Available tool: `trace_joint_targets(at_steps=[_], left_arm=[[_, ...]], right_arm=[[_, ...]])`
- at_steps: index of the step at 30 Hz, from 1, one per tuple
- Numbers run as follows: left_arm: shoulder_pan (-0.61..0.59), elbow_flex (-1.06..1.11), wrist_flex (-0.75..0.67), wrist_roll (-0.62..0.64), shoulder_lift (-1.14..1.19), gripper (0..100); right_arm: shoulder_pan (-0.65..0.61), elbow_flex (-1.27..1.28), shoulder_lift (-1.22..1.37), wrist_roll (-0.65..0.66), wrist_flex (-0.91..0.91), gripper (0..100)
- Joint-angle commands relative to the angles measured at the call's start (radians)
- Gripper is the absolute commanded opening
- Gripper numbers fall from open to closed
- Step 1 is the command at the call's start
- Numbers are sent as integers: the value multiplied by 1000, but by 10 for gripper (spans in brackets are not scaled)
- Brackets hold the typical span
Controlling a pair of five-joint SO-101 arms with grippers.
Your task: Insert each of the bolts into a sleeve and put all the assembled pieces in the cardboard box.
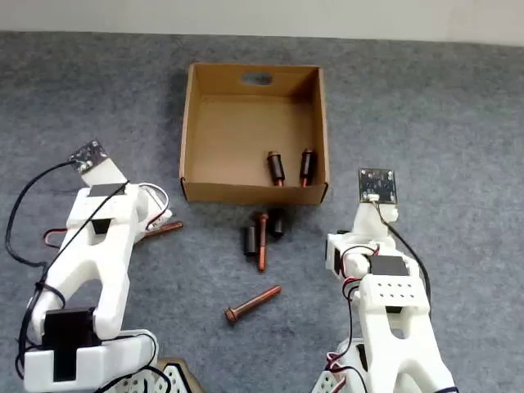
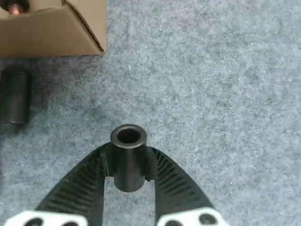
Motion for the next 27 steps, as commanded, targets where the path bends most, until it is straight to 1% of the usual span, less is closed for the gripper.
trace_joint_targets(at_steps=[1, 4, 8, 10, 15, 20, 24, 26, 27], left_arm=[[-39, 18, -66, 11, -18, 269], [-39, 21, -64, 11, -18, 216], [-39, 22, -64, 11, -18, 67], [-39, 22, -64, 8, -18, 21], [-39, 19, -64, -126, -18, 18], [-38, 12, -69, -298, -21, 16], [-30, -5, -64, -316, -24, 17], [-7, -5, -63, -307, -28, 18], [12, -5, -58, -282, -28, 18]], right_arm=[[12, -4, -25, -5, -18, 7], [12, -4, -25, -5, -18, 7], [12, -4, -25, -5, -18, 7], [12, -4, -25, -5, -18, 7], [12, -4, -25, -5, -18, 7], [12, -4, -25, -5, -18, 7], [12, -4, -25, -5, -18, 7], [12, -4, -25, -5, -18, 7], [12, -4, -25, -5, -18, 7]])
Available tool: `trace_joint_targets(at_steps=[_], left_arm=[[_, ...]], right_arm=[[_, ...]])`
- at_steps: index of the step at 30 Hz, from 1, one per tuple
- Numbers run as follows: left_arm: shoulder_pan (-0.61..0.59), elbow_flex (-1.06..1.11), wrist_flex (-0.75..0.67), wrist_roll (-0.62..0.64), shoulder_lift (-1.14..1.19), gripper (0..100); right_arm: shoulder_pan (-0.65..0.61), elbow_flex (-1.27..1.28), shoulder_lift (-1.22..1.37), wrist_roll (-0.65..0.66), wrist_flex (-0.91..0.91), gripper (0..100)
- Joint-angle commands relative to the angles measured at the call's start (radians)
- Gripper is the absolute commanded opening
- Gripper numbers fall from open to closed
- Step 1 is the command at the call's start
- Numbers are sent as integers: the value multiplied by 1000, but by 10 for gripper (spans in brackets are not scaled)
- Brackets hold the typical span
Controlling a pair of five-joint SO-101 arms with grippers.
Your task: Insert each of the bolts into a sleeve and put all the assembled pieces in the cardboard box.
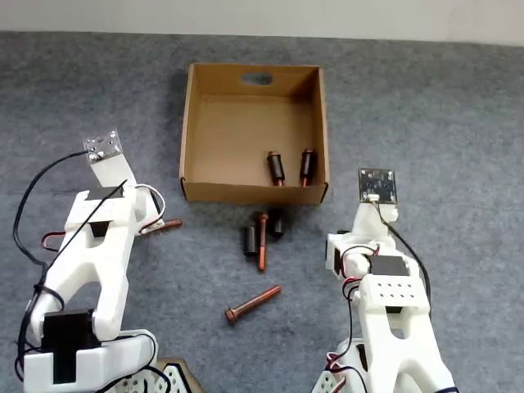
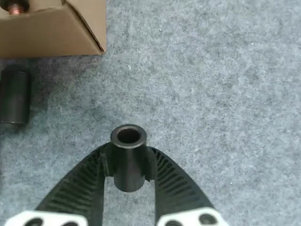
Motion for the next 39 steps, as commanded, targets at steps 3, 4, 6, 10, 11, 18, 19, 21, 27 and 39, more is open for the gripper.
trace_joint_targets(at_steps=[3, 4, 6, 10, 11, 18, 19, 21, 27, 39], left_arm=[[64, -25, 57, 170, -21, 50], [73, -36, 80, 232, -21, 82], [77, -59, 127, 344, -21, 157], [77, -102, 222, 427, -21, 236], [77, -113, 247, 427, -21, 234], [73, -117, 316, 433, -12, 235], [73, -116, 316, 433, -10, 235], [77, -116, 316, 437, -10, 235], [73, -114, 316, 568, 12, 238], [-48, -323, 353, 598, 298, 238]], right_arm=[[12, -4, -25, -5, -18, 7], [12, -4, -25, -5, -18, 7], [12, -4, -25, -5, -18, 7], [12, -4, -25, -5, -18, 7], [12, -4, -25, -5, -18, 7], [12, -4, -25, -5, -19, 7], [12, -4, -25, -5, -19, 7], [12, -4, -25, -5, -19, 7], [12, -4, -25, -5, -19, 7], [12, -4, -25, -5, -19, 7]])
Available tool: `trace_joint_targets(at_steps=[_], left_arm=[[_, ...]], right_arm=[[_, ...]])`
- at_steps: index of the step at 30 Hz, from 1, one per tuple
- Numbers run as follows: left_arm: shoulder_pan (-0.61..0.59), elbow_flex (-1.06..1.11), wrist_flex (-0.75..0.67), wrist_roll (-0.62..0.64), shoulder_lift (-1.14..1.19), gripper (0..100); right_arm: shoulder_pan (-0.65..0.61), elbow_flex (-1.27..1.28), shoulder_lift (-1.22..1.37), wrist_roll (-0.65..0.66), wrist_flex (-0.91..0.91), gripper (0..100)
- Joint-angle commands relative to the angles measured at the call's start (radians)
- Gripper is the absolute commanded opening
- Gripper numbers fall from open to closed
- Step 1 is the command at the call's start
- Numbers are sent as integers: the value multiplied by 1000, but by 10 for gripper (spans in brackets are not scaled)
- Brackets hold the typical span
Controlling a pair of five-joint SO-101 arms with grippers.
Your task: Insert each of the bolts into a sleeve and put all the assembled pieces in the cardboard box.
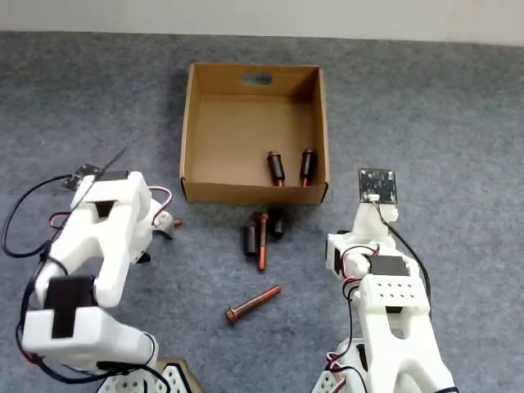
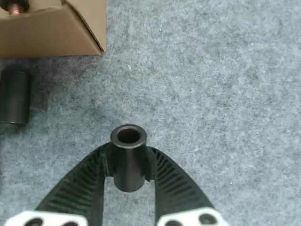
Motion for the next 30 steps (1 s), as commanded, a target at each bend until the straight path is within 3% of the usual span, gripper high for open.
trace_joint_targets(at_steps=[1, 10, 19, 30], left_arm=[[-48, -116, 34, 6, 13, 238], [-50, -265, 40, 9, 22, 238], [-50, -274, 41, 11, 22, 238], [-39, -272, 37, 178, 51, 239]], right_arm=[[12, -4, -25, -5, -19, 7], [12, -4, -25, -5, -19, 7], [12, -4, -25, -5, -19, 7], [12, -4, -25, -5, -19, 7]])
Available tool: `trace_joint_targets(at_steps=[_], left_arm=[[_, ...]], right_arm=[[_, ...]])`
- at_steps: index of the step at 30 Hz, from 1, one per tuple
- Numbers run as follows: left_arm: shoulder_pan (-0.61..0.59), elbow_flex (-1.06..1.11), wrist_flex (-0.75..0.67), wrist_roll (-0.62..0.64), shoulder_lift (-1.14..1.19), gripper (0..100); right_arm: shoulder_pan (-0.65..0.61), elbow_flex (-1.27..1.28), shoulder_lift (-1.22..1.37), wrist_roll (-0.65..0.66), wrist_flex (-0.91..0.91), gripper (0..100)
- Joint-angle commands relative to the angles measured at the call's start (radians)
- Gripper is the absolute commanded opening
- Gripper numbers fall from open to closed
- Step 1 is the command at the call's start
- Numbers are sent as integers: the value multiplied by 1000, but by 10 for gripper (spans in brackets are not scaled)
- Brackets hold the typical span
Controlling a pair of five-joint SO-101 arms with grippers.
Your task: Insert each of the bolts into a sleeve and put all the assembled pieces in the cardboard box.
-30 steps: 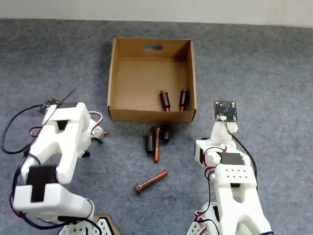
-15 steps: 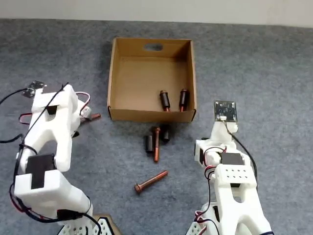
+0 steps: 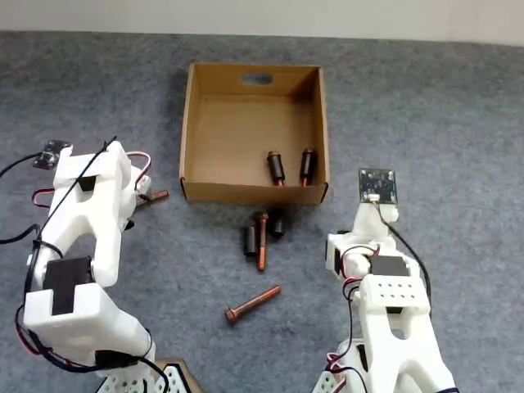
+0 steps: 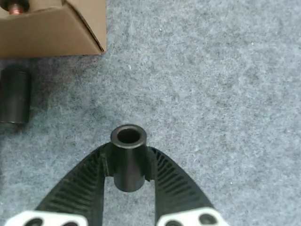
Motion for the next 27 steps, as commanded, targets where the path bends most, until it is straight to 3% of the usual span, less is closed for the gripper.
trace_joint_targets(at_steps=[1, 6, 19, 24, 27], left_arm=[[4, -38, -3, 55, 36, 239], [4, -38, -86, 74, 168, 239], [2, -65, -46, 66, 196, 200], [10, -139, 75, -247, 194, 24], [12, -182, 150, -537, 199, 8]], right_arm=[[12, -4, -25, -5, -19, 7], [12, -4, -25, -5, -18, 7], [12, -4, -25, -3, -18, 7], [12, -4, -25, -3, -18, 7], [12, -4, -25, -3, -18, 7]])
